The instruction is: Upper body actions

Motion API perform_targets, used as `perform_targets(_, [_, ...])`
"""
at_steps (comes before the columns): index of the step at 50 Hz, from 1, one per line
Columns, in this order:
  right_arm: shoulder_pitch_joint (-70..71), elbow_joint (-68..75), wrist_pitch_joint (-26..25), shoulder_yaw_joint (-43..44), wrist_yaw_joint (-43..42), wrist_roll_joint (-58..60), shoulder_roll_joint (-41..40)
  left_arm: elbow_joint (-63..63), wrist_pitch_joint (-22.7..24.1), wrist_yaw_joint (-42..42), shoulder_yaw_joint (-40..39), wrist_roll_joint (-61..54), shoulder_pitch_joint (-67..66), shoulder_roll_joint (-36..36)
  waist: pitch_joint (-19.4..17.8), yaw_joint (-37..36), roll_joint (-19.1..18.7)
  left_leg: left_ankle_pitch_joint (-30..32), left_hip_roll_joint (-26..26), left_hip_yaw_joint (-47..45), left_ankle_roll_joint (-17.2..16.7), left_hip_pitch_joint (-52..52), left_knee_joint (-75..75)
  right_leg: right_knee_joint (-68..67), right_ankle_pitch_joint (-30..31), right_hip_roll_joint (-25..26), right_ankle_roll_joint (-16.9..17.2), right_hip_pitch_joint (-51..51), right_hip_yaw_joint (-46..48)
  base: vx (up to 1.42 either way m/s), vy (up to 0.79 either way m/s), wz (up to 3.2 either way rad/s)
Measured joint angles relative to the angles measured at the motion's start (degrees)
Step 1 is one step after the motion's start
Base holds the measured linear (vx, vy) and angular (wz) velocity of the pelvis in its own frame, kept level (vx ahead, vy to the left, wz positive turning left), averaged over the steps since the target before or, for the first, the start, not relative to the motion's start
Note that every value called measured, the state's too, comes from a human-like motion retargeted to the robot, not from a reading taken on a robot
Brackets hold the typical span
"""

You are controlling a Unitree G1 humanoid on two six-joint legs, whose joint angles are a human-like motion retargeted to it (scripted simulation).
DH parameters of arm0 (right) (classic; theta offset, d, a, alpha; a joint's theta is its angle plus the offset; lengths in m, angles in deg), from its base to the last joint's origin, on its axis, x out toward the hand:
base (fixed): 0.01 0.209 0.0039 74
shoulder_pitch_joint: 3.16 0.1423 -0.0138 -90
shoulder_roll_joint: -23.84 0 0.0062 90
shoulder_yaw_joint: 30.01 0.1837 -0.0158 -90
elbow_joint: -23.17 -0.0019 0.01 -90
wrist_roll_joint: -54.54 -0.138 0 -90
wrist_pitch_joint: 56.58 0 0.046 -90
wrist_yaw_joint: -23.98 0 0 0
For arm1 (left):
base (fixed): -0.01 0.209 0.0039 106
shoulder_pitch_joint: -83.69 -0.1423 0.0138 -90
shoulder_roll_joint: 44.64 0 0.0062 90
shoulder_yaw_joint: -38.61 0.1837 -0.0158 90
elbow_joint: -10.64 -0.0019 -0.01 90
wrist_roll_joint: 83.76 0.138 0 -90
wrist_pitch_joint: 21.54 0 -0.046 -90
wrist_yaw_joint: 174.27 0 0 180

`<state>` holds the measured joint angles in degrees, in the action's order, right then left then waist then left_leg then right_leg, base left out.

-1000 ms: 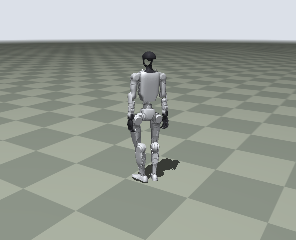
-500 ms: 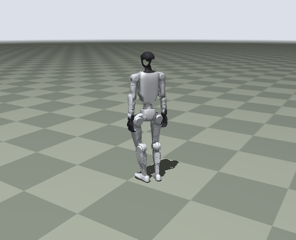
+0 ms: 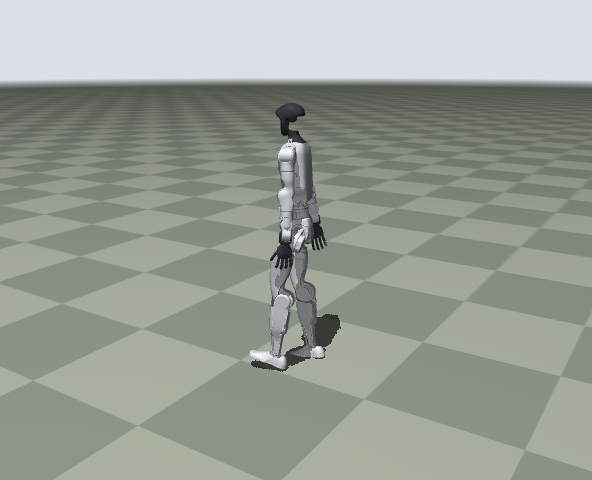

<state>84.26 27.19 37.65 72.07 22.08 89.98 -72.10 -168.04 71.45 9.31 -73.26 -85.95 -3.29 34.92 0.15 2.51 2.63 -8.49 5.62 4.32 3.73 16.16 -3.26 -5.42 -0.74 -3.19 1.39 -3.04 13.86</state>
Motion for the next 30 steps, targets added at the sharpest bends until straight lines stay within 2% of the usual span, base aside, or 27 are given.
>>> perform_targets(3, [-0.4,-0.43,0.16,0.69,-0.75,0.05,0.75,-0.21,-0.05,0.26,0.38,0.46,-0.1,-0.96,0.86,1.67,-0.21,-5.05,-3.46,-14.38,-1.37,0.91,1.34,1.11,-1.1,-0.98,-0.09,0.67,7.72,0.01,0.09,2.83])
perform_targets(5, [-0.55,-0.12,0.45,1.14,-0.85,-1.02,1.37,-0.59,0.22,-0.43,0.68,0.83,0.01,-1.36,1.0,2.41,-0.28,-7.18,-6.02,-26.44,-4.31,0.58,1.98,2.04,-1.82,-1.26,-0.18,1.52,13.14,0.08,0.11,2.9])
perform_targets(6, [-0.57,0.13,0.43,1.34,-0.78,-1.43,1.6,-0.85,0.31,-0.73,0.7,0.97,0.1,-1.43,0.96,2.44,-0.36,-7.3,-7.29,-31.84,-7.01,0.27,1.87,2.53,-2.21,-1.11,-0.17,2.01,15.54,0.07,0.07,2.81])
perform_targets(10, [-1.24,0.82,0.14,2.63,-1.14,-1.72,2.14,-1.99,0.16,-1.07,0.81,1.37,0.19,-1.46,2.05,2.91,-0.92,-3.94,-11.05,-55.05,-14.05,-2.71,0.06,4.27,-4.07,-0.38,0.58,3.51,25.95,0.18,0.04,2.99])
perform_targets(12, [-1.95,0.84,0.31,3.19,-1.43,-1.58,2.2,-2.58,-0.11,-1.24,0.4,1.02,0.09,-1.44,3.13,2.89,-1.17,-0.81,-11.39,-62.5,-14.89,-4.76,-1.37,4.51,-5.03,-0.2,1.63,3.71,30.47,0.33,-0.02,3.06])
perform_targets(14, [-2.58,0.66,0.44,3.66,-1.68,-1.45,2.04,-3.19,-0.28,-1.63,-0.37,0.08,0.1,-1.28,4.39,3.06,-1.14,1.52,-11.08,-64.1,-13.85,-5.13,-3.85,4.75,-5.83,-0.28,2.94,3.8,34.95,0.35,-0.07,3.08])
perform_targets(17, [-3.09,0.45,0.39,3.82,-1.92,-1.58,1.51,-3.85,-0.42,-2.29,-1.99,-1.3,0.1,-0.74,5.99,3.49,-0.52,3.49,-10.03,-61.59,-12.68,-4.9,-7.79,4.92,-6.61,-0.87,5.06,4.07,41.43,0.29,-0.14,2.87])
perform_targets(22, [-2.84,-0.2,0.67,3.23,-1.59,-1.46,0.71,-4.19,-0.34,-4.27,-4.24,-2.54,-0.93,0.02,6.71,-0.77,0.96,7.62,-6.0,-68.28,-10.99,-9.84,-3.51,4.49,-6.96,-1.22,7.53,5.67,49.1,0.39,-0.16,1.82])
perform_targets(26, [-2.04,-1.75,0.81,1.95,-1.16,-0.37,-0.1,-5.3,0.05,-6.55,-6.7,-5.11,-2.13,0.39,6.87,-4.29,2.14,9.1,-3.74,-58.72,-9.37,-7.65,-1.23,4.68,-6.49,-0.63,8.85,7.29,52.67,0.54,-0.21,1.15])
perform_targets(30, [-0.52,-3.51,1.72,-0.28,0.19,0.4,-1.4,-5.56,-0.51,-5.99,-11.42,-7.07,-3.79,0.67,6.23,-9.5,4.61,7.49,-1.83,-56.31,-8.75,-8.58,0.19,5.01,-5.65,-0.64,9.1,8.84,53.14,0.46,-0.17,0.09])
